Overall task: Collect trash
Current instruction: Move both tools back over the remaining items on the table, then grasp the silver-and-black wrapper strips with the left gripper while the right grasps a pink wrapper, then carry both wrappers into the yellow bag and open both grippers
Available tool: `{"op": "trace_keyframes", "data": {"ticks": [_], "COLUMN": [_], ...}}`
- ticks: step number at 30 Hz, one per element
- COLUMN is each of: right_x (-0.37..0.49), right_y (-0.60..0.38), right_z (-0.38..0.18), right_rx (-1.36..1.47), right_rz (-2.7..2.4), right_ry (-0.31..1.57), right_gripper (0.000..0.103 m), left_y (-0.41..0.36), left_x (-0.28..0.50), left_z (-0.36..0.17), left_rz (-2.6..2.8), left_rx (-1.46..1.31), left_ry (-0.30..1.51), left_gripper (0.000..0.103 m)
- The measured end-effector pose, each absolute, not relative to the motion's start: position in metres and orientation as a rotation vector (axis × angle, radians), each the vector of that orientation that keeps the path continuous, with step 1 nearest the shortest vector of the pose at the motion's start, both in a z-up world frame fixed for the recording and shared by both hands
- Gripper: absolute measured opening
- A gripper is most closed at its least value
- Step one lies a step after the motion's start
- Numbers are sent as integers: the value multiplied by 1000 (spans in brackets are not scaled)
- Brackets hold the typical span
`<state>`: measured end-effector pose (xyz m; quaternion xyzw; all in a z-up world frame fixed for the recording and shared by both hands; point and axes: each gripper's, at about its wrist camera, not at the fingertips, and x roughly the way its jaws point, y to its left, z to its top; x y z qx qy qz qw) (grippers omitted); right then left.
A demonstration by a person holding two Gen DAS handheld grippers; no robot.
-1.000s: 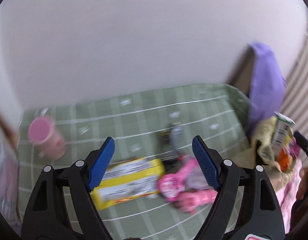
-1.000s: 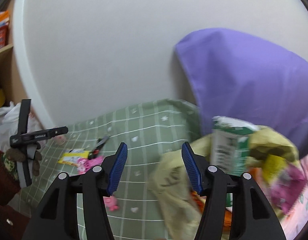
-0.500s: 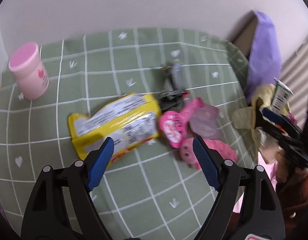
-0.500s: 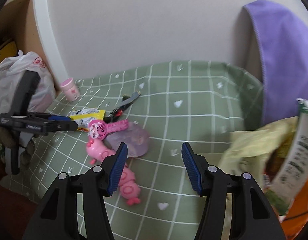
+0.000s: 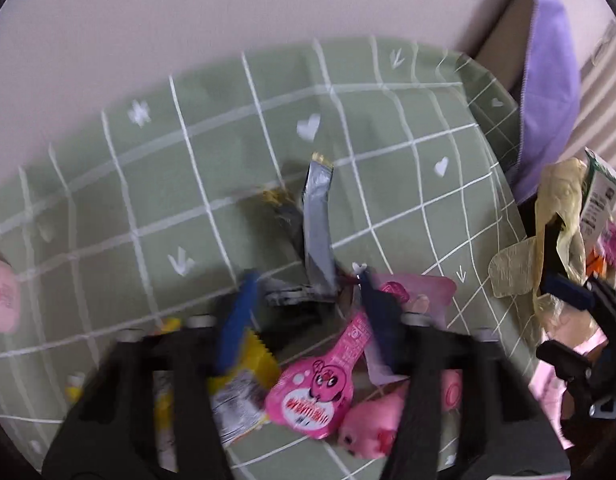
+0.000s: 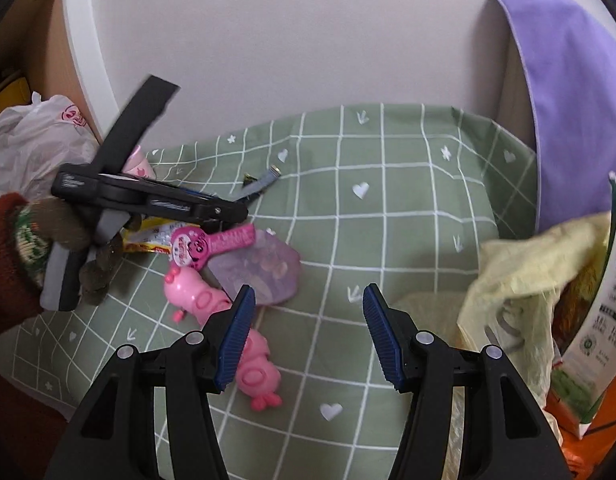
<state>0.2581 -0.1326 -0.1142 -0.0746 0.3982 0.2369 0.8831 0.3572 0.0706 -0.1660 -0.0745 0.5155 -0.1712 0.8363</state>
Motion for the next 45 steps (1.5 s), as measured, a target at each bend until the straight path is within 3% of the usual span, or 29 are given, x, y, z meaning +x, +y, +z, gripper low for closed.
{"op": "trace_keyframes", "data": {"ticks": [3, 13, 15, 16, 17, 20, 30, 38, 45], "right_x": [267, 324, 333, 334, 331, 323, 296, 274, 240], "right_y": [-138, -96, -88, -85, -81, -77, -110, -130, -166], "right_z": [-122, -164, -175, -178, -176, -169, -96, -68, -10], "right_rx": [-101, -79, -79, -86, -102, -114, -78, -61, -53], "right_rz": [534, 644, 653, 667, 675, 696, 549, 475, 369], "right_ry": [866, 934, 973, 986, 971, 977, 818, 741, 593], "right_gripper": [53, 45, 30, 28, 13, 6, 4, 4, 4], "left_y": [77, 140, 149, 151, 154, 165, 169, 151, 94], "left_x": [346, 273, 266, 262, 258, 249, 252, 259, 268], "left_z": [-153, -76, -71, -68, -67, -62, -46, -30, 22], "left_rz": [-369, -290, -267, -258, -251, -260, -413, -398, -551], "left_rx": [-233, -452, -452, -445, -440, -477, -571, -488, -345], "left_ry": [1046, 840, 827, 823, 819, 806, 789, 763, 648], "left_gripper": [35, 36, 36, 36, 37, 37, 37, 37, 37]}}
